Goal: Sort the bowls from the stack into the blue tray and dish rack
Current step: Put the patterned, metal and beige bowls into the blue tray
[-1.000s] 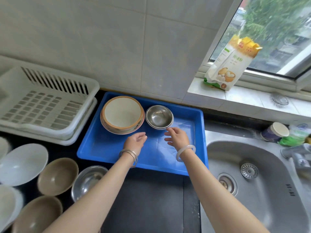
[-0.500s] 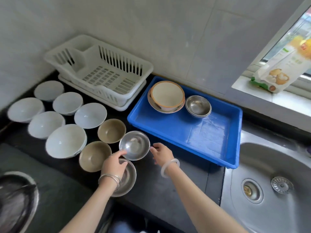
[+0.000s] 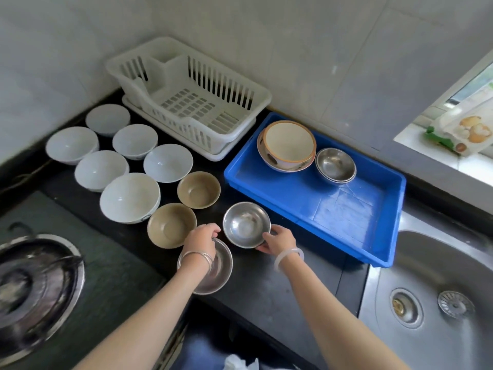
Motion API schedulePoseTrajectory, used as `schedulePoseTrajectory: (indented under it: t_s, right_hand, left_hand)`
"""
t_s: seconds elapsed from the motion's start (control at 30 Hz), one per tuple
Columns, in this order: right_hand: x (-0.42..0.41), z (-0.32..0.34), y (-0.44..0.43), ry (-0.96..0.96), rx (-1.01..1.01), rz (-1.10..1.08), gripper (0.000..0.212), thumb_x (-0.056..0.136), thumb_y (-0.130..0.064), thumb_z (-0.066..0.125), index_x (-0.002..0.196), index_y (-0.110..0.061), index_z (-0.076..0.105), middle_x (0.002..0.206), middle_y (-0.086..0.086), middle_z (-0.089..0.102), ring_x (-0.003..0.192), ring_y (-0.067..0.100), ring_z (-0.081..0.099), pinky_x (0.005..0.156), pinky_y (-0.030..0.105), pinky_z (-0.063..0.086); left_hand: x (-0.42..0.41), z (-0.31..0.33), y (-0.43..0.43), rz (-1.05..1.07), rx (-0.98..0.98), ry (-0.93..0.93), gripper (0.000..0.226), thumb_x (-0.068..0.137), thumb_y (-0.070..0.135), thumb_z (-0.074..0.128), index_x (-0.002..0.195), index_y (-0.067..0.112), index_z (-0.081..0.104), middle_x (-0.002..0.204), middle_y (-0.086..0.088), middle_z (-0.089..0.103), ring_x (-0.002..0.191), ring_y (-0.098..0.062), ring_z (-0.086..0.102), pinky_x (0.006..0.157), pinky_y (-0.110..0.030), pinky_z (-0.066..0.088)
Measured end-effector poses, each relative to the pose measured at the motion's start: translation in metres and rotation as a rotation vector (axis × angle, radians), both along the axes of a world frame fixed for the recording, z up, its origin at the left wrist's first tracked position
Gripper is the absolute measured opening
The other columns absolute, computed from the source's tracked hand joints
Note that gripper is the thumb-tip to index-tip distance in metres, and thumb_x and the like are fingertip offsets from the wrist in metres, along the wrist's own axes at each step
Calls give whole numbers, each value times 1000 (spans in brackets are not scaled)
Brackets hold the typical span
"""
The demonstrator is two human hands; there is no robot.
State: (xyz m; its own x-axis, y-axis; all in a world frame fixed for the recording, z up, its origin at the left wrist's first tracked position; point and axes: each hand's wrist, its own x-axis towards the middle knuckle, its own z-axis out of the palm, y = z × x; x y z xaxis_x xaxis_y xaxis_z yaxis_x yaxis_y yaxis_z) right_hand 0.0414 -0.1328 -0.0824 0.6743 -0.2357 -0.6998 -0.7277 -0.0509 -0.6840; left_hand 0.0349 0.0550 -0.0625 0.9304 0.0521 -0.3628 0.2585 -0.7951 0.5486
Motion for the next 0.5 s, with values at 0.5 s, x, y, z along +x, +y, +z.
schedulePoseTrajectory:
  t_s: [0.5]
  right_hand:
    - [-28, -6, -28, -22, 36, -84, 31, 89, -9, 58, 119, -13, 57, 105, 11, 65, 80, 21, 71, 59, 23, 59]
  left_hand:
    - [28, 24, 11, -166, -80, 172, 19, 86, 0, 48, 81, 12, 62, 74, -3, 60, 76, -19, 56, 68, -24, 41]
